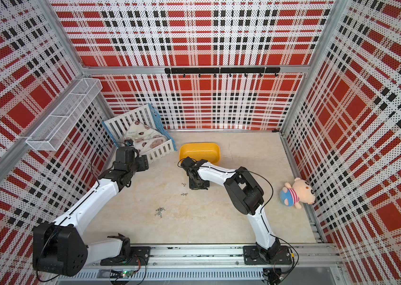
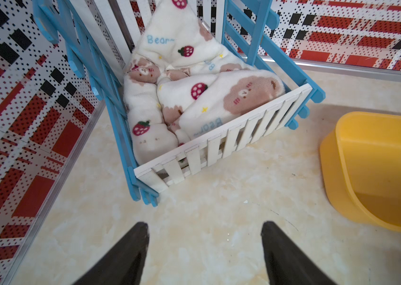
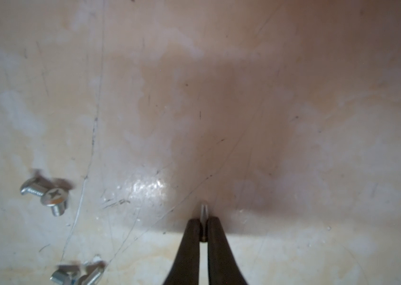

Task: Put the screws on the desktop into the storage box
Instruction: Pick up the screw from the center of the board.

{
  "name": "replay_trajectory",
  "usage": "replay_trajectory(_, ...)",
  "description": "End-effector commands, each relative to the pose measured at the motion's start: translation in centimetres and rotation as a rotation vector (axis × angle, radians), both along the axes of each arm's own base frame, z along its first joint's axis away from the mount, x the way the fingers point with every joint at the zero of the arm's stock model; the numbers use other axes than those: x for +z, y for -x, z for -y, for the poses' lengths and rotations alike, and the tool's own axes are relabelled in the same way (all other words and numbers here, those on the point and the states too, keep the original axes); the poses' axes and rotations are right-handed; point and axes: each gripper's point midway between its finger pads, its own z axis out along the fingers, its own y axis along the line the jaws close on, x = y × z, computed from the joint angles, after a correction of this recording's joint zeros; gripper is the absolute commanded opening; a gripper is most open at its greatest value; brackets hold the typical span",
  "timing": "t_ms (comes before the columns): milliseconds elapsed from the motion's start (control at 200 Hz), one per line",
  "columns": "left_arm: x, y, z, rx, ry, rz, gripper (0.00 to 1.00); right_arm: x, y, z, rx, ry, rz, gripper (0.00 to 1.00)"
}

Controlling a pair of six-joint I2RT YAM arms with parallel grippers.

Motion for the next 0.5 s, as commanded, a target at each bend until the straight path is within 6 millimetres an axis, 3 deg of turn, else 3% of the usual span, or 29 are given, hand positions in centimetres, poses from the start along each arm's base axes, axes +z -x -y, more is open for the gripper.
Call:
replay_trajectory(0, 0.3, 0.1, -0.2, 0.006, 0.004, 0.017, 0.77, -1.1, 0.8, 1.0, -0.004, 0.042, -0.033, 0.04)
replay_trajectory(250, 0.3, 0.0, -0.2, 0.006, 0.004, 0.017, 0.77, 2.9, 0.5, 0.4, 0.011, 0.016, 0.03, 0.0)
replay_trajectory(491, 0.4, 0.1, -0.2, 0.007, 0.004, 0.021, 0.77, 10.1, 0.2, 0.1, 0.025, -0.033, 0.143, 0.0)
